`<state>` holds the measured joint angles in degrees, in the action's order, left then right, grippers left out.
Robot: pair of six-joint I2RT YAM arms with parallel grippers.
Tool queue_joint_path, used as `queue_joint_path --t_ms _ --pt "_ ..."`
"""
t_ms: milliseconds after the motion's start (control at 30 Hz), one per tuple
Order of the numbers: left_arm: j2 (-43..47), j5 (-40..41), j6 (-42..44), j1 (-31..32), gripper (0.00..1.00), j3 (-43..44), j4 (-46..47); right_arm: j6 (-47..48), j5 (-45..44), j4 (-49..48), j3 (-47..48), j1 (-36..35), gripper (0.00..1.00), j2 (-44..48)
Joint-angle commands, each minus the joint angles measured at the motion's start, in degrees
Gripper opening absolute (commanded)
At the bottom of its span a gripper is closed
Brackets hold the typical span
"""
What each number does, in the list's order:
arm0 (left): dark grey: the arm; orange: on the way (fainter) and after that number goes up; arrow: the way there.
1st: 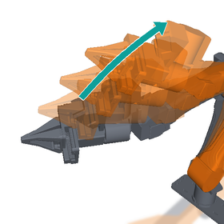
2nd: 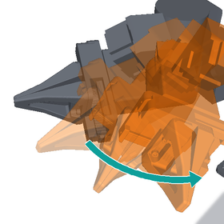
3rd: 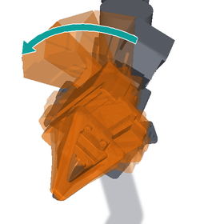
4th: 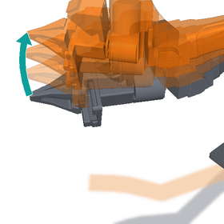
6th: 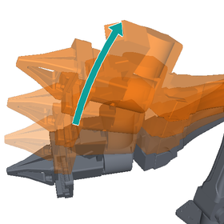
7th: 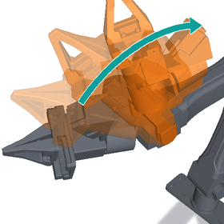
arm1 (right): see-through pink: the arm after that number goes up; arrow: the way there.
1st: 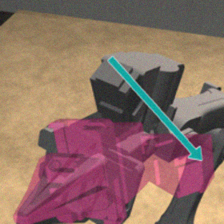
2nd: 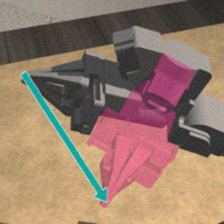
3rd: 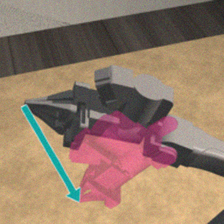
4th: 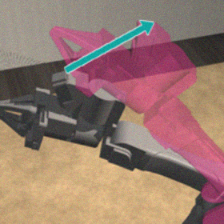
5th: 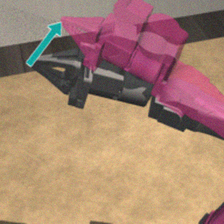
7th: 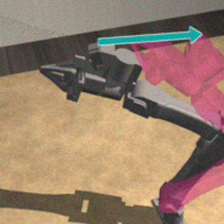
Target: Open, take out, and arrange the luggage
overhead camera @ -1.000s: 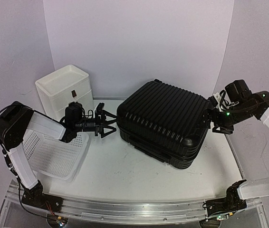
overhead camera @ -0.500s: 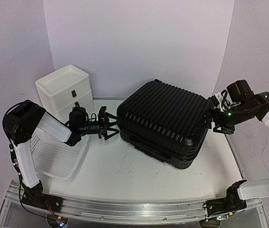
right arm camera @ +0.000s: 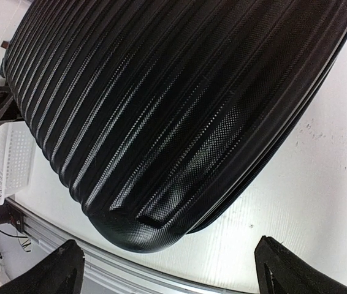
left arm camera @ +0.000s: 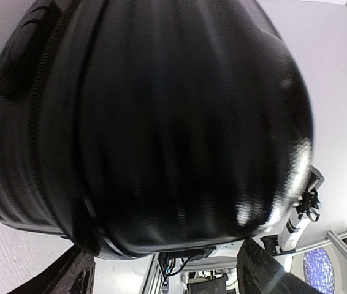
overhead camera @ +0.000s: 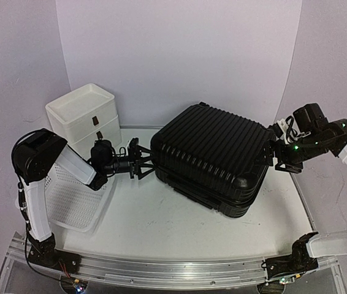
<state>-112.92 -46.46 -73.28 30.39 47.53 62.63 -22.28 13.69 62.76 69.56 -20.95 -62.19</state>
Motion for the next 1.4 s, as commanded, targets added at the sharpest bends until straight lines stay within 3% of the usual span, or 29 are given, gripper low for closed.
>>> queue_joint_path --t_ms 0,133,367,567,733,933,1067,1167,1367 --pt "4.3 -0.3 -0.8 0.6 0.78 2.8 10.4 0.4 -0.2 -1.7 -0.6 -0.4 0.98 0.6" --pt "6.1 -0.1 -0.8 0.7 0.69 2.8 10.4 0.4 -0.2 -1.7 -0.9 -0.4 0.98 0.6" --pt "7.6 -0.9 -1.4 0.9 0.69 6.1 10.4 1.7 -3.0 -1.0 -1.3 -0.4 0.98 1.4" --pt "8.0 -1.2 -1.0 1.0 0.72 12.6 9.9 10.2 -17.1 2.0 -0.2 -0.4 0.98 5.7" --pt "6.1 -0.4 -1.1 1.1 0.72 20.0 9.2 15.6 -26.9 -3.3 -2.7 -0.4 0.98 10.1" --pt "3.0 0.6 -1.5 1.1 0.73 27.1 8.0 25.8 -28.8 -26.5 -19.3 -0.3 0.98 17.9" --pt "1.6 1.4 -2.0 1.3 0.72 31.0 7.5 38.3 -20.5 -44.1 -31.5 -0.4 0.98 21.8" --pt "1.2 1.7 -1.6 1.3 0.72 33.5 6.4 45.4 -20.3 -58.1 -39.0 -0.4 0.98 20.5" --pt "0.3 2.2 -0.5 1.5 0.72 36.3 4.3 46.7 -28.4 -86.8 -43.3 -0.4 0.98 12.5"
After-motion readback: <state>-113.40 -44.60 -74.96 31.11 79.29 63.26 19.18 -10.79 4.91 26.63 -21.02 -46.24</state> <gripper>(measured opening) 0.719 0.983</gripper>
